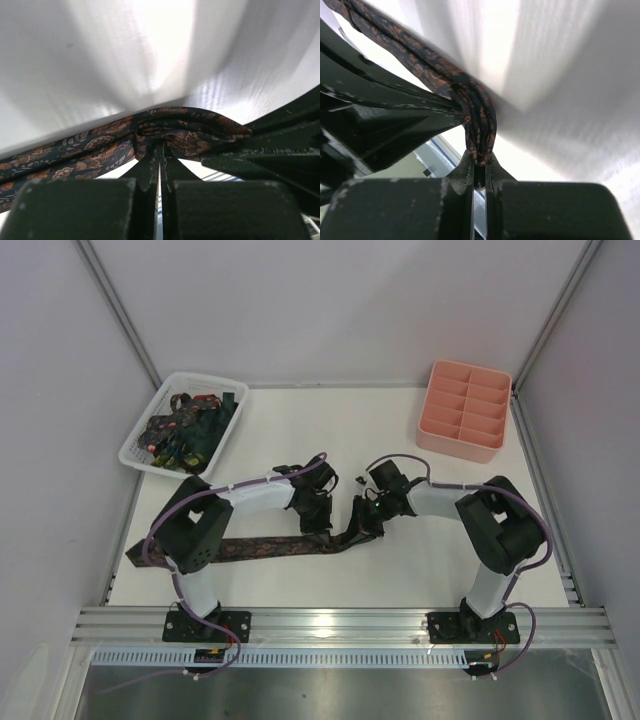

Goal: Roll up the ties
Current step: Roll the tie

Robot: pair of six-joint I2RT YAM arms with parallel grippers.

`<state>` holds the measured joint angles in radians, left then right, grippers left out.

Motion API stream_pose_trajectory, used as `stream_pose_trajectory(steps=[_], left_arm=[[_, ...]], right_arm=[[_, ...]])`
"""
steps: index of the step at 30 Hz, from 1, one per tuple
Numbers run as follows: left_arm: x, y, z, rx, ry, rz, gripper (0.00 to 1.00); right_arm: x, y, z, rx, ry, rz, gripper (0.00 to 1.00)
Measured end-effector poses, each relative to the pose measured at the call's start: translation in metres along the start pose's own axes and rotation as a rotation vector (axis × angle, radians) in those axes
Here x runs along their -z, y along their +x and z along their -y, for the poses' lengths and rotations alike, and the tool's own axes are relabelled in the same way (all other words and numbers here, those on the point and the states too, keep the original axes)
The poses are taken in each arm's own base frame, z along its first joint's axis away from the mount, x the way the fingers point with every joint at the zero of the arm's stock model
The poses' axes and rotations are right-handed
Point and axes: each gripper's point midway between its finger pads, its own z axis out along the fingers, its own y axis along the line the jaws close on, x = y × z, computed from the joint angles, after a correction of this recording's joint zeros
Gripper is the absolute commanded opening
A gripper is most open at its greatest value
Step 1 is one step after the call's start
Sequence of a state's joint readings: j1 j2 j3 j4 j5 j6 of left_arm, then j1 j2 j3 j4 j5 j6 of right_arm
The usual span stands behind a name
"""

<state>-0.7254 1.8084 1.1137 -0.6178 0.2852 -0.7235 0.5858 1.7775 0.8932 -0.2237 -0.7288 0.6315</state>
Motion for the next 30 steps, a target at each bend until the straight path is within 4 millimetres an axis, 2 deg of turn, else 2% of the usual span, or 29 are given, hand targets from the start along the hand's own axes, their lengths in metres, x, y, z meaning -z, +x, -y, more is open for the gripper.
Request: stream_pose_trajectory(steps=[5, 11, 15, 22, 30], left_arm=[[-0.004, 0.001, 0.013, -0.034, 0.009, 0.002, 0.0], [-0.016, 0.004, 0.017, -0.055, -0.023, -0.022, 0.0], [-0.018, 0.008, 0.025, -0.078, -0.021, -0.026, 0.0], [-0.018, 0.011, 0.026, -0.084, -0.025, -0.034, 0.01], [-0.018, 0.012, 0.026, -0.085, -0.025, -0.034, 0.01]], right_arm=[[0.019, 0.004, -0.002, -0.022, 0.036, 0.024, 0.0], [0.033, 0.011, -0.009, -0.027, 0.044, 0.029, 0.0], [0.034, 0.017, -0.005, -0.044, 0.068, 0.014, 0.0], [0.031, 0.027, 0.005, -0.076, 0.14, -0.027, 0.0], [0.023, 0.026, 0.006, -0.101, 0.208, -0.053, 0.0]])
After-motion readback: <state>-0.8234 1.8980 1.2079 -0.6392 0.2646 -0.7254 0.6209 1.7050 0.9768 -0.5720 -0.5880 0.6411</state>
